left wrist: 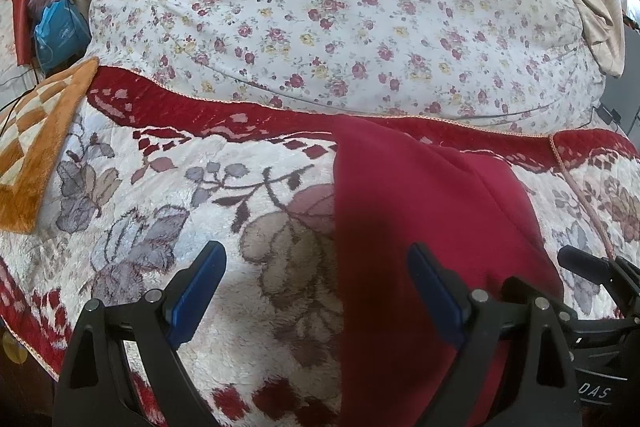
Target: Fold small clothes
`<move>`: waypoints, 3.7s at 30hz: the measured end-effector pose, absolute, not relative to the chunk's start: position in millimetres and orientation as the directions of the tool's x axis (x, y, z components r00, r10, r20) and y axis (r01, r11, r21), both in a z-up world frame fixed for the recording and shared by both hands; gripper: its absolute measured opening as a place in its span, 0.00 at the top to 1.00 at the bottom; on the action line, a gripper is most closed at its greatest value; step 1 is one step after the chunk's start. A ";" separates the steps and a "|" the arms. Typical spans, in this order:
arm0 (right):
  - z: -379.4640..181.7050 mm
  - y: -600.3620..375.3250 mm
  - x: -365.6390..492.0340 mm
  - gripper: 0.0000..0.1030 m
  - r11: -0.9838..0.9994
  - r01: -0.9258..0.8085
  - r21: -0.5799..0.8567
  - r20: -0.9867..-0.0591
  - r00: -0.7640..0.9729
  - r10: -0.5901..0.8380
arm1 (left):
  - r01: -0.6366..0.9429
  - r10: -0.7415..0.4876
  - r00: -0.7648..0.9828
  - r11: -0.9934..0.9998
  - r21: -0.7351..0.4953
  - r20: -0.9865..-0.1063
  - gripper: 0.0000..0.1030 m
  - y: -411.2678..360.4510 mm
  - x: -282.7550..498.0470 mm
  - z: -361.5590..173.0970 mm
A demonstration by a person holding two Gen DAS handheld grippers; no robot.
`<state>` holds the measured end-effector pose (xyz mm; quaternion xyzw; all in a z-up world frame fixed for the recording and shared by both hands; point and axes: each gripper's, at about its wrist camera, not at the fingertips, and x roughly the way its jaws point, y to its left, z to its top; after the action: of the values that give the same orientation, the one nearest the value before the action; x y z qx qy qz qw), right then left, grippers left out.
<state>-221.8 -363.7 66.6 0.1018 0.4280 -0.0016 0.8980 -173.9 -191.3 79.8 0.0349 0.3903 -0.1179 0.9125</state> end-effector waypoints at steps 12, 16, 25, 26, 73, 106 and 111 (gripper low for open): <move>66.9 -361.8 -221.7 0.09 0.980 0.089 0.177 -0.766 0.637 0.080 | 0.233 -0.179 0.669 0.972 -0.025 -0.721 0.12 -189.8 -173.0 79.6; 66.3 -362.0 -221.2 0.09 0.980 0.091 0.178 -0.768 0.636 0.080 | 0.228 -0.173 0.672 0.973 -0.022 -0.720 0.12 -190.1 -172.4 79.7; 64.5 -361.3 -220.4 0.09 0.979 0.092 0.181 -0.769 0.634 0.082 | 0.215 -0.162 0.671 0.976 -0.020 -0.724 0.12 -190.9 -171.7 79.4; 64.1 -361.4 -220.1 0.09 0.979 0.092 0.181 -0.770 0.633 0.083 | 0.212 -0.161 0.671 0.977 -0.020 -0.724 0.12 -191.3 -171.9 79.5; 61.2 -356.2 -219.8 0.09 0.978 0.087 0.187 -0.766 0.636 0.090 | 0.212 -0.152 0.673 0.977 -0.008 -0.724 0.12 -186.3 -170.5 79.7; 61.2 -353.3 -220.0 0.09 0.978 0.091 0.188 -0.764 0.639 0.087 | 0.229 -0.161 0.673 0.973 -0.003 -0.722 0.03 -191.7 -169.9 82.3; 63.0 -351.5 -220.9 0.09 0.979 0.093 0.184 -0.762 0.642 0.082 | 0.233 -0.159 0.679 0.972 0.005 -0.717 0.03 -192.3 -171.1 81.7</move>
<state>-220.9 -351.5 63.0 0.1036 0.4229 -0.0029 0.9002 -171.1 -192.3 81.7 0.0480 0.3860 -0.1070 0.9150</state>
